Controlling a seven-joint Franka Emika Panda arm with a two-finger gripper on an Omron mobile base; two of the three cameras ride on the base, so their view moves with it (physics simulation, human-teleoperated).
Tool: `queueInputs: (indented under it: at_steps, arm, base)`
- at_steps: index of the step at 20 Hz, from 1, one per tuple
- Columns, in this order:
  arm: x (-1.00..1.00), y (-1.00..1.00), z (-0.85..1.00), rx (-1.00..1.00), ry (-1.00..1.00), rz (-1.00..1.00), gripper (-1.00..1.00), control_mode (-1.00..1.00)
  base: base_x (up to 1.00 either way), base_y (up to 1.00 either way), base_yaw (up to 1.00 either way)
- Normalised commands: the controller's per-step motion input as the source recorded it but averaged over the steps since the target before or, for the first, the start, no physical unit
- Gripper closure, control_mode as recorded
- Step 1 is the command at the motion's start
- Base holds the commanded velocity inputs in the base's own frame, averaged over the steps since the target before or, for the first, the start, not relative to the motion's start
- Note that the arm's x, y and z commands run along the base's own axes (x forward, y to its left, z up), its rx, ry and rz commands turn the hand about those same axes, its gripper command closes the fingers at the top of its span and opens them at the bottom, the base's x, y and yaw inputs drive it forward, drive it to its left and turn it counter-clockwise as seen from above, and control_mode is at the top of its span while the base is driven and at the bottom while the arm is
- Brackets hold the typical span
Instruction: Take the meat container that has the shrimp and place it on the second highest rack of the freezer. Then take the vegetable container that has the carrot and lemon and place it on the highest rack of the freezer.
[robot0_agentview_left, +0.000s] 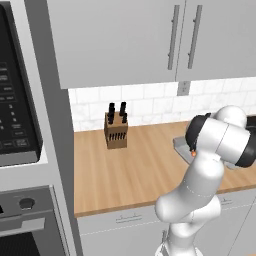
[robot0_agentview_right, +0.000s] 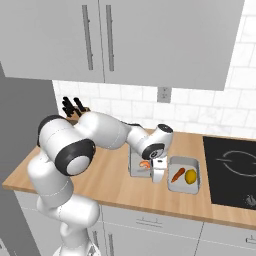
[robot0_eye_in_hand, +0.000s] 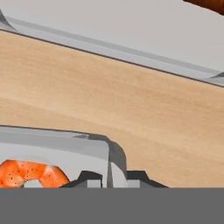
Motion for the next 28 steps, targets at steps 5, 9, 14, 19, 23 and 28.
queueInputs:
  at_steps: [5,9,14,19,23,28]
  arm:
    - [-0.14,0.00,0.26,0.00,-0.02,0.00,1.00,-1.00]
    - [-0.25,0.00,0.42,0.00,-0.10,0.02,1.00,-1.00]
    - [-0.26,0.20,0.47,0.00,-0.09,0.05,1.00,-1.00]
    - [-0.28,0.67,0.57,-0.04,0.00,0.32,1.00,-1.00]
    - [-0.21,0.60,0.47,-0.05,0.00,0.43,1.00,-1.00]
    - [-0.34,0.12,0.23,0.01,-0.04,0.39,1.00,-1.00]
  base:
    - [0.00,0.00,0.00]
    - [0.00,0.00,0.00]
    - [0.00,0.00,0.00]
    - [0.00,0.00,0.00]
    - [0.00,0.00,0.00]
    - [0.00,0.00,0.00]
